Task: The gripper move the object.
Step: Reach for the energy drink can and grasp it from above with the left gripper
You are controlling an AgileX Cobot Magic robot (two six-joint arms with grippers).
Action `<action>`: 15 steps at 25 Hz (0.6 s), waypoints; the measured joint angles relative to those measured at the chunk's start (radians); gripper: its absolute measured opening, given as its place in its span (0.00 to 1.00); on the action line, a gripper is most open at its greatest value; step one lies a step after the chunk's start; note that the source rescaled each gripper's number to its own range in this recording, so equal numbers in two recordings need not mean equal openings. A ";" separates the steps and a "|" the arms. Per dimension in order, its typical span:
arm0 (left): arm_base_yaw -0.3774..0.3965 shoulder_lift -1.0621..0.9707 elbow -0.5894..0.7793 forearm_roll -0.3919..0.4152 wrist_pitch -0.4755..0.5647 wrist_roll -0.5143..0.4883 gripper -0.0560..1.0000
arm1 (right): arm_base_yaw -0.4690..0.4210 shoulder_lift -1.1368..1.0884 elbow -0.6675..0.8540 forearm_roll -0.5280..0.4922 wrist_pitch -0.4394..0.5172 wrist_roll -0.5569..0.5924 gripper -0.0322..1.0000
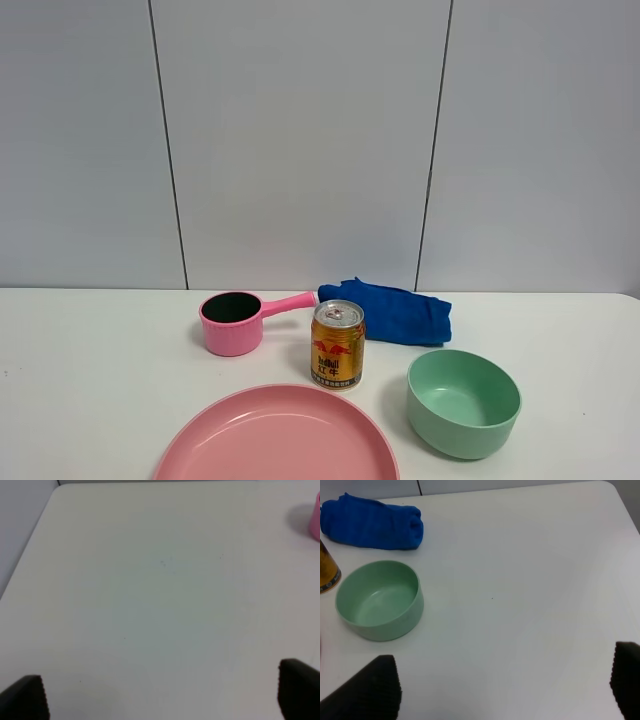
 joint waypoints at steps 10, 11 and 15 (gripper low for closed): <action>0.000 0.000 0.000 0.000 0.000 0.000 1.00 | 0.000 0.000 0.000 0.000 0.000 0.000 1.00; 0.000 0.000 0.000 -0.003 0.000 0.007 1.00 | 0.000 0.000 0.000 0.000 0.000 0.000 1.00; 0.000 0.000 0.000 -0.098 0.000 0.046 1.00 | 0.000 0.000 0.000 0.000 0.000 0.000 1.00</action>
